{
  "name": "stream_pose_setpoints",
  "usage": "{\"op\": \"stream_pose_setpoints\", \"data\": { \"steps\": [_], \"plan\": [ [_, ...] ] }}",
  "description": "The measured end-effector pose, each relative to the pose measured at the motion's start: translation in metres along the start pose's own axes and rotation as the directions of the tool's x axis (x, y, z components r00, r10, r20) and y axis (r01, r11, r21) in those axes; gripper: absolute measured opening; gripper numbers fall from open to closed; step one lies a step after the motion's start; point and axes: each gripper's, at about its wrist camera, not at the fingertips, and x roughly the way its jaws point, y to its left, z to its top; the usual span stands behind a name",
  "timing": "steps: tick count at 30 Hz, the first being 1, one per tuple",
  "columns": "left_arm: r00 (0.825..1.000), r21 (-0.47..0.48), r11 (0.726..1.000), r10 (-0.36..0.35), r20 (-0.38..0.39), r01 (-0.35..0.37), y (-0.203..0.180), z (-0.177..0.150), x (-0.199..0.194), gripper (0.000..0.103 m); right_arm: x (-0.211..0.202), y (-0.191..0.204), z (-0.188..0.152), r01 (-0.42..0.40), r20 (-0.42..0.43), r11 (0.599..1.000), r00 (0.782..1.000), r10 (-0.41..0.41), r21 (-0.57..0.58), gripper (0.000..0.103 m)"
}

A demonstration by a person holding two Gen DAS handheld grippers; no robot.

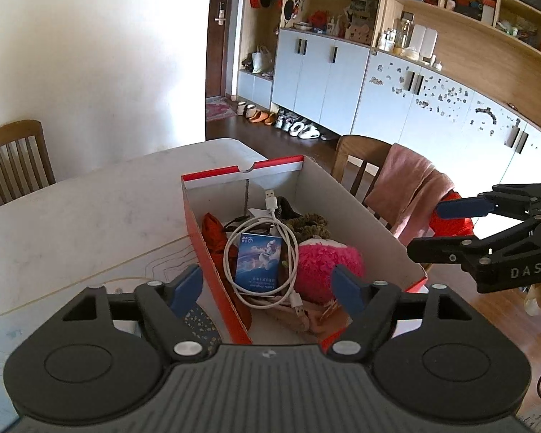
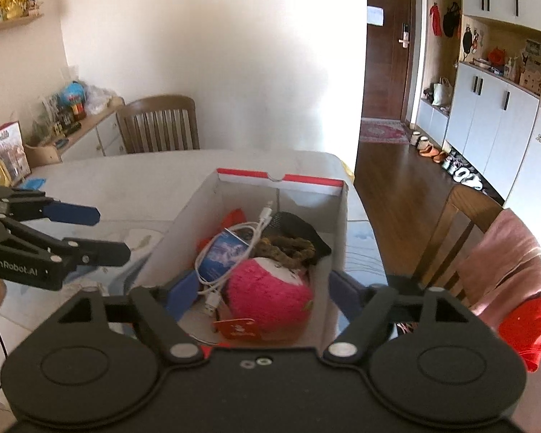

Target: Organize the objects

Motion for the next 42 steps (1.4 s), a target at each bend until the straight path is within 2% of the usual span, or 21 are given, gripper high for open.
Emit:
{"op": "stream_pose_setpoints", "data": {
  "steps": [2, 4, 5, 6, 15, 20, 32, 42],
  "plan": [
    [1.000, 0.003, 1.000, -0.010, 0.007, 0.010, 0.001, -0.003, -0.003, 0.086, -0.003, 0.004, -0.002, -0.002, 0.017, 1.000, 1.000, 0.002, 0.002, 0.089],
    [1.000, -0.001, 1.000, -0.017, 0.014, 0.017, 0.002, -0.007, -0.006, 0.093, -0.005, 0.007, -0.004, 0.003, 0.030, 1.000, 1.000, -0.003, 0.002, 0.094],
    [1.000, -0.006, 1.000, -0.023, 0.017, 0.023, 0.003, -0.008, -0.007, 0.101, -0.007, 0.009, -0.006, 0.007, 0.040, 1.000, 0.999, -0.008, 0.003, 0.098],
    [0.999, -0.009, 0.999, -0.033, 0.021, 0.033, 0.004, -0.010, -0.008, 0.103, -0.008, 0.010, -0.007, 0.006, 0.048, 1.000, 0.999, -0.007, 0.006, 0.101],
    [0.997, -0.008, 0.997, -0.074, 0.021, 0.074, 0.006, -0.020, -0.011, 0.103, -0.013, 0.018, -0.018, 0.001, 0.069, 0.999, 0.998, -0.003, 0.039, 0.102],
    [0.998, 0.007, 0.998, -0.055, 0.037, 0.055, 0.003, -0.025, -0.015, 0.103, -0.016, 0.023, -0.024, 0.010, 0.082, 0.999, 0.997, -0.013, 0.046, 0.102],
    [0.995, 0.033, 0.995, -0.095, 0.034, 0.094, -0.001, -0.035, -0.020, 0.103, -0.018, 0.035, -0.033, 0.019, 0.082, 0.999, 0.996, -0.022, 0.045, 0.102],
    [0.995, 0.058, 0.996, -0.075, 0.062, 0.072, -0.005, -0.036, -0.028, 0.103, -0.020, 0.035, -0.036, 0.029, 0.079, 0.998, 0.996, -0.034, 0.062, 0.102]
  ]
}}
